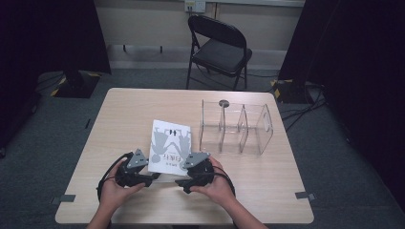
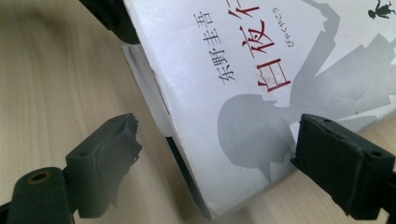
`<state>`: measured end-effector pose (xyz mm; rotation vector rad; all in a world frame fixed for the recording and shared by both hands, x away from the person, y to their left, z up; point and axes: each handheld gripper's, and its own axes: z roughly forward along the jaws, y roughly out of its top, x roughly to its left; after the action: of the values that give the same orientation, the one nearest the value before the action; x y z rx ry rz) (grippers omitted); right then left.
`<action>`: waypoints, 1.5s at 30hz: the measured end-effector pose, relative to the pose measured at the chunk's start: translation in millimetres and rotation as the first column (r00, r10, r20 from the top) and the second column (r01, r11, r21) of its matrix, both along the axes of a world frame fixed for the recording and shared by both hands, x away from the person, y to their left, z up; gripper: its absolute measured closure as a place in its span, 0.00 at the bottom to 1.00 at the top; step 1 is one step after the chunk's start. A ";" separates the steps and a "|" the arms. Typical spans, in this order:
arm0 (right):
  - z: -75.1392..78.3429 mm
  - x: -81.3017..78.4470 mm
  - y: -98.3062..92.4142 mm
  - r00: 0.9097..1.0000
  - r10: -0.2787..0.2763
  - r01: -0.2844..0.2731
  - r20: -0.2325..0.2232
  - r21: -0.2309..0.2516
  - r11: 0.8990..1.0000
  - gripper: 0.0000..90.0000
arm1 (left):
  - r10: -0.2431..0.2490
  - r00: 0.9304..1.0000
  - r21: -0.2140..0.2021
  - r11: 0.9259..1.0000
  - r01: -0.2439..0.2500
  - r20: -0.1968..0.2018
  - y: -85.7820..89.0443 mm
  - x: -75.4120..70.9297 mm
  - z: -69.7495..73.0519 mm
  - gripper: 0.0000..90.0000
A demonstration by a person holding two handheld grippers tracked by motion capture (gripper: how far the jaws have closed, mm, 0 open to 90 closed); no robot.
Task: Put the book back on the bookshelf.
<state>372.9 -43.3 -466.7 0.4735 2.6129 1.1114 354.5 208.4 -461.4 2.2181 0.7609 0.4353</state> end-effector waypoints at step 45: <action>-5.2 -0.1 30.6 0.949 -0.018 0.067 0.316 -0.146 0.987 0.36 | -0.003 0.999 0.053 0.999 0.002 0.032 -6.3 0.9 2.1 0.30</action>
<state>372.9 -12.6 -472.0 0.2899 2.3732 0.8788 355.4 202.1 -459.3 2.2553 0.7372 0.4939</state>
